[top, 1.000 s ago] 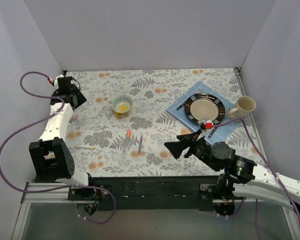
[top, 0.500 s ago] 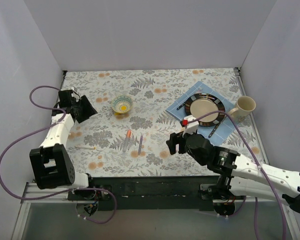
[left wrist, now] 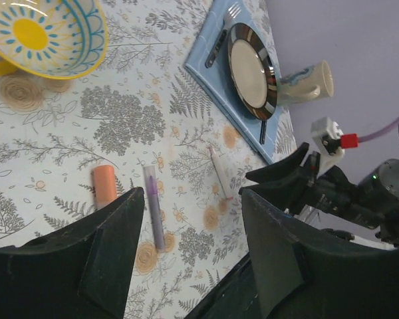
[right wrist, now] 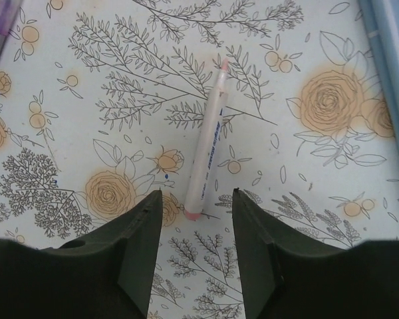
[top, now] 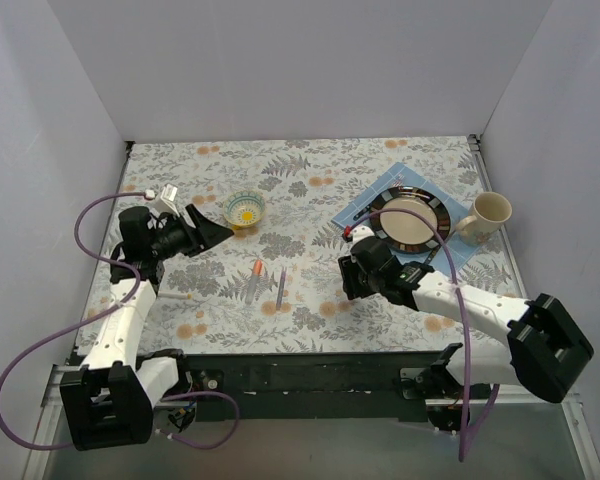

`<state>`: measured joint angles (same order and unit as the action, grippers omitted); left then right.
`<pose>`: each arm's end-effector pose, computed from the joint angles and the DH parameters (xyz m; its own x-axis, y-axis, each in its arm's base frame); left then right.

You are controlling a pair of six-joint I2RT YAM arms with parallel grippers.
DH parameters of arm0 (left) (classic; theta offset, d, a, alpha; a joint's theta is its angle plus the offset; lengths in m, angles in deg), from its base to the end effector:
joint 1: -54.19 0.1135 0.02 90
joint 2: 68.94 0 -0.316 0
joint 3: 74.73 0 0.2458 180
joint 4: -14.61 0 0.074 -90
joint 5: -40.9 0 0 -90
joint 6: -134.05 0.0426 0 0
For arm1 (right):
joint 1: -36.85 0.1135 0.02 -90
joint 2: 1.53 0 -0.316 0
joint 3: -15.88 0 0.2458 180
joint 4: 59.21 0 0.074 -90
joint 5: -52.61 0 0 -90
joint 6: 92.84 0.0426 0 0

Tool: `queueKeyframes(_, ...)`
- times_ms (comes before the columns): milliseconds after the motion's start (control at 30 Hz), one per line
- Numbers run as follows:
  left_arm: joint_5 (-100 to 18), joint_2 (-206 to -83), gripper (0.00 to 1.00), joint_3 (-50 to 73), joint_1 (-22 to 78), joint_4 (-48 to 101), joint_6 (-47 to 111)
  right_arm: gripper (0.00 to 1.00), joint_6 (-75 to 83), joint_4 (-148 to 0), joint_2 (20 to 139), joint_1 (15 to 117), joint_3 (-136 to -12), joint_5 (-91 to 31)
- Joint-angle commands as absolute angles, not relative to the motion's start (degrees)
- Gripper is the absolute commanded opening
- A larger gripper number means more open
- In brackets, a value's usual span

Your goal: Insert the pens into the pen caps

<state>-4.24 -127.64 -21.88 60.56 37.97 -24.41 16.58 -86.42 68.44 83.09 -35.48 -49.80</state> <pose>0.1935 -0.0086 0.3076 -0.6741 -0.7387 -0.0003 -0.2554 0.2334 -0.9383 0.1624 0.1564 0.2490 -0.6679 -0.2279 -0.7085 -0.4026 0.9113 0.0864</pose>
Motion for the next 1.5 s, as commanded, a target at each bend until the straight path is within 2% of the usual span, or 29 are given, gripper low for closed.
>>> queueKeyframes(0, -0.23, -125.02, 0.6, -23.42, 59.03, 33.93, -26.52, 0.5, 15.53, -82.74, 73.07, 82.81, -39.73, -46.88)
queueKeyframes(167, -3.65, -124.67, 0.59, -26.58, 56.75, 33.93, -27.31, 0.4, 15.35, -81.77, 79.41, 82.64, -39.12, -48.64)
queueKeyframes(367, -14.7, -125.28, 0.59, -27.55, 46.65, 33.84, -30.56, 0.27, 15.97, -81.6, 83.1, 82.64, -38.07, -49.35)
queueKeyframes(433, -17.71, -126.33, 0.59, -27.38, 42.43, 33.23, -32.57, 0.19, 15.88, -80.81, 83.8, 82.64, -37.28, -49.17)
queueKeyframes(500, -21.74, -128.34, 0.59, -27.46, 38.75, 31.39, -33.99, 0.02, 15.44, -80.02, 83.98, 82.64, -37.01, -48.82)
queueKeyframes(800, -31.78, -141.08, 0.6, -23.78, 23.36, 20.13, -39.71, 0.01, 15.0, -70.52, 69.59, 83.25, -32.7, -45.22)
queueKeyframes(933, -35.55, -151.35, 0.61, -19.48, 17.82, 18.02, -40.5, 0.01, 15.62, -71.31, 68.34, 83.25, -33.67, -44.69)
queueKeyframes(1067, -37.67, -156.9, 0.62, -15.43, 13.08, 15.12, -40.59, 0.01, 16.06, -71.13, 68.34, 83.34, -34.37, -42.84)
queueKeyframes(1167, -40.64, -158.68, 0.62, -13.32, 12.18, 17.39, -40.67, 0.01, 14.75, -73.24, 68.87, 83.34, -35.6, -46.35)
queueKeyframes(1233, -42.94, -158.33, 0.62, -13.14, 12.18, 19.41, -41.29, 0.07, 10.89, -75.18, 68.95, 83.17, -36.66, -49.94)
queueKeyframes(1300, -47.24, -155.8, 0.63, -14.45, 12.18, 21.79, -41.2, 0.17, 2.99, -73.96, 69.82, 82.47, -37.18, -51.63)
queueKeyframes(1467, -53.93, -146.83, 0.65, -17.53, 12.27, 25.04, -39.45, 0.26, -2.66, -78.78, 75.54, 77.12, -42.46, -43.22)
